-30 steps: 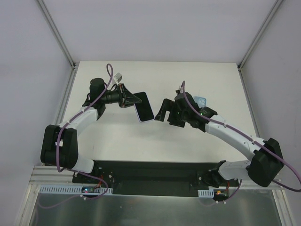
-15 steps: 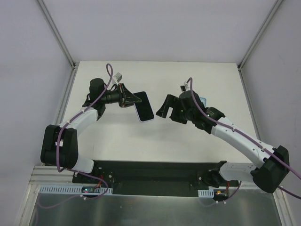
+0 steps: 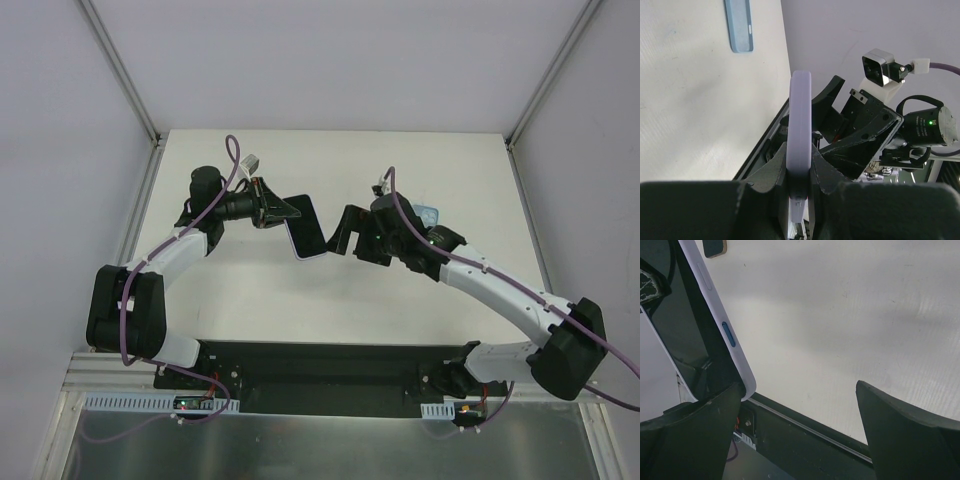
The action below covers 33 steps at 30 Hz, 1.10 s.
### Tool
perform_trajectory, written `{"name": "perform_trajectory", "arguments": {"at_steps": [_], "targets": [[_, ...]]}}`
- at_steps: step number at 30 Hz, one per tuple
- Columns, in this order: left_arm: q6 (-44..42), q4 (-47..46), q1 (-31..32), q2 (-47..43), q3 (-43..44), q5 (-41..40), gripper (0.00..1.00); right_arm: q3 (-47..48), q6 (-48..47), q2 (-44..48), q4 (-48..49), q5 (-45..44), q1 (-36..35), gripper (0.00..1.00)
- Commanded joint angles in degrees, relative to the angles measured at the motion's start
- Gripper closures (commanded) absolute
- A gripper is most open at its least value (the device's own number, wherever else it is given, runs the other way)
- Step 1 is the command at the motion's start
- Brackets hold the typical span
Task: Take the phone out of the phone case
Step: Remove the phone case from the phone.
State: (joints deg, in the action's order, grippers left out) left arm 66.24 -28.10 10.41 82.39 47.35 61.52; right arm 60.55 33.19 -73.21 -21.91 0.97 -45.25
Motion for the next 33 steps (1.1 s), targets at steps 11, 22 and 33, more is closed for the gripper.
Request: {"name": "perform_trajectory", "arguments": {"at_steps": [11, 22, 33], "targets": [[0.7, -3.8, -0.3, -3.2, 0.8, 2.7, 1.00, 1.2, -1.1, 1.8, -5.0, -6.4, -0.6, 0.01], [0.9, -3.8, -0.3, -3.6, 1.1, 2.7, 1.00, 1.5, -1.4, 0.7, -6.3, -7.7, -1.2, 0.03], [3.9, -5.7, -0.6, -4.6, 1.3, 2.9, 1.00, 2.6, -2.8, -4.2, -11.8, -12.7, -2.4, 0.04]]}}
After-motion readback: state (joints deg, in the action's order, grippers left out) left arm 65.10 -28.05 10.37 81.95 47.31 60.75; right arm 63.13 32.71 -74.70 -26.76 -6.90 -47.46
